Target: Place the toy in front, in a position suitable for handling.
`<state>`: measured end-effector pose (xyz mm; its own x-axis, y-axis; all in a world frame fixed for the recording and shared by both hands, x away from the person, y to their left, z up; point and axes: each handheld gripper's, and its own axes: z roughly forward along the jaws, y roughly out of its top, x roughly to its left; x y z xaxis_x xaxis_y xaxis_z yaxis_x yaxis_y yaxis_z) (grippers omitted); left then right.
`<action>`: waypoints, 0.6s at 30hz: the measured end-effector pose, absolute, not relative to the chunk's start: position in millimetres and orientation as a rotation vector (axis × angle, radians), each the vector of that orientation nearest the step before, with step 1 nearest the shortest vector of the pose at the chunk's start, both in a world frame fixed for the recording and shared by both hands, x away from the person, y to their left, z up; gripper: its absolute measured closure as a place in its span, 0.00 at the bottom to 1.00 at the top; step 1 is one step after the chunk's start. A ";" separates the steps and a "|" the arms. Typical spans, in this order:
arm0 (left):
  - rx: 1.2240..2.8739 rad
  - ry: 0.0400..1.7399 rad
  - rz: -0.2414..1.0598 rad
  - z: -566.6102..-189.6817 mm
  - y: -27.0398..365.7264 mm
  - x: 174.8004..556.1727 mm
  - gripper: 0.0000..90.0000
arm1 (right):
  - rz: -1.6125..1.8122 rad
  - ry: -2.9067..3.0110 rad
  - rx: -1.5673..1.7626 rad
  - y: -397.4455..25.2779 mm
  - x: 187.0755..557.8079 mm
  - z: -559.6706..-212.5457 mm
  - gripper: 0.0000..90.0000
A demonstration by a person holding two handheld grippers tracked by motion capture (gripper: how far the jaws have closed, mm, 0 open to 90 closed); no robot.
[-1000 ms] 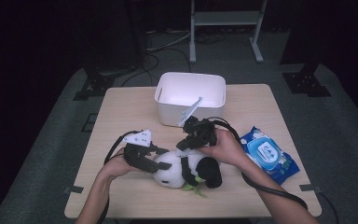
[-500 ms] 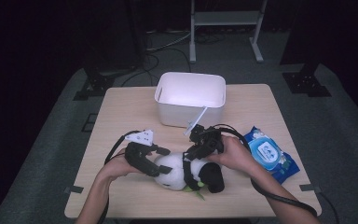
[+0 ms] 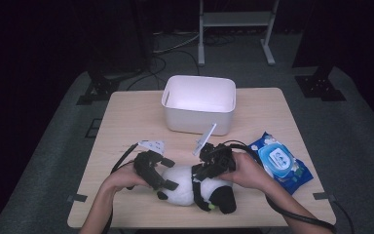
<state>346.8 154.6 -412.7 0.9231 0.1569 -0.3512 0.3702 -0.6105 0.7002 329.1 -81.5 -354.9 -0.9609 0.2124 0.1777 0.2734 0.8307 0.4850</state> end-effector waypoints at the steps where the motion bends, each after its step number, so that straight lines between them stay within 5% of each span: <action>1: 2.231 0.373 -0.322 -412.7 154.6 346.8 0.01 | -0.794 -2.887 -0.378 -81.7 327.9 -354.8 0.91; 7: 2.233 0.357 -0.347 -420.9 148.7 344.6 0.01 | -0.798 -2.875 -0.363 -84.5 325.1 -353.9 0.91; 13: 2.225 0.303 -0.265 -420.9 148.5 341.7 0.28 | -0.820 -2.867 -0.378 -88.8 325.3 -353.2 0.92; 18: 2.225 0.273 -0.123 -416.1 143.0 342.5 0.35 | -0.869 -2.857 -0.440 -97.3 334.4 -349.3 0.93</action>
<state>342.5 143.0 -416.1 0.9711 0.1531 -0.1834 0.2388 -0.6005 0.7631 334.4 -97.3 -349.3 -0.9501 0.2393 0.2001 0.3102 0.7924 0.5253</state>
